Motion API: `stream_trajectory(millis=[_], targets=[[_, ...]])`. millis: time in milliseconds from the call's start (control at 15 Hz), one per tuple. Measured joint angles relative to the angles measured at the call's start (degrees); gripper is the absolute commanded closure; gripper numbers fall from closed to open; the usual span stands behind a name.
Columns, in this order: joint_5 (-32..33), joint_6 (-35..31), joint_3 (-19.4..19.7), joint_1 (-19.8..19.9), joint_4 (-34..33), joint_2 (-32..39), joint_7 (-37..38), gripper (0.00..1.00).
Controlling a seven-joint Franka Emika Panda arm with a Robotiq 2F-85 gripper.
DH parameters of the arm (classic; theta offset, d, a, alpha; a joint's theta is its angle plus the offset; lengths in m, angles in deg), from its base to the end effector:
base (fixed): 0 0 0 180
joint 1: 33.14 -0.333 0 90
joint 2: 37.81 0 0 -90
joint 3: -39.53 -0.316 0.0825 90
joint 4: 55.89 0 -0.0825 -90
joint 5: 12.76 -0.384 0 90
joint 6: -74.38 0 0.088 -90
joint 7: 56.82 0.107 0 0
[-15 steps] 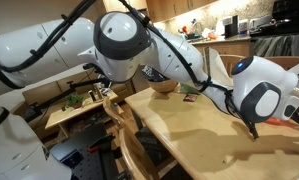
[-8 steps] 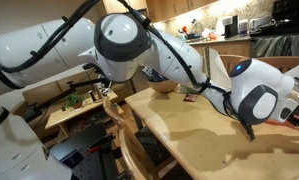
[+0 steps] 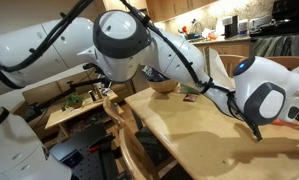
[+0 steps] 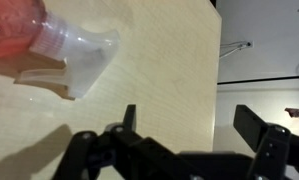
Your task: Move the piece of tissue at the right to the left
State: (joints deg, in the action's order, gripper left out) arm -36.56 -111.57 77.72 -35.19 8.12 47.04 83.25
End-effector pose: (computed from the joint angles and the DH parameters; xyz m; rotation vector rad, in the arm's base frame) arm 0.7186 -0.2774 0.0748 -0.5674 2.3588 -1.0093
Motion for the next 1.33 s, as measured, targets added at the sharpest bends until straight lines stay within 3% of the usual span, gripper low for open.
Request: stream_trajectory(millis=[533, 600, 733, 1333], targets=[[0.19, -0.03, -1.02, 0.37, 0.22, 0.03, -0.19, 0.03], [0.19, -0.04, -1.73, 0.6, 0.38, 0.05, -0.19, 0.28], [0.13, -0.06, -3.08, 0.97, 0.54, 0.07, -0.19, 0.3], [-0.15, -0.53, -2.49, 0.66, 0.35, 0.06, -0.19, 0.98]])
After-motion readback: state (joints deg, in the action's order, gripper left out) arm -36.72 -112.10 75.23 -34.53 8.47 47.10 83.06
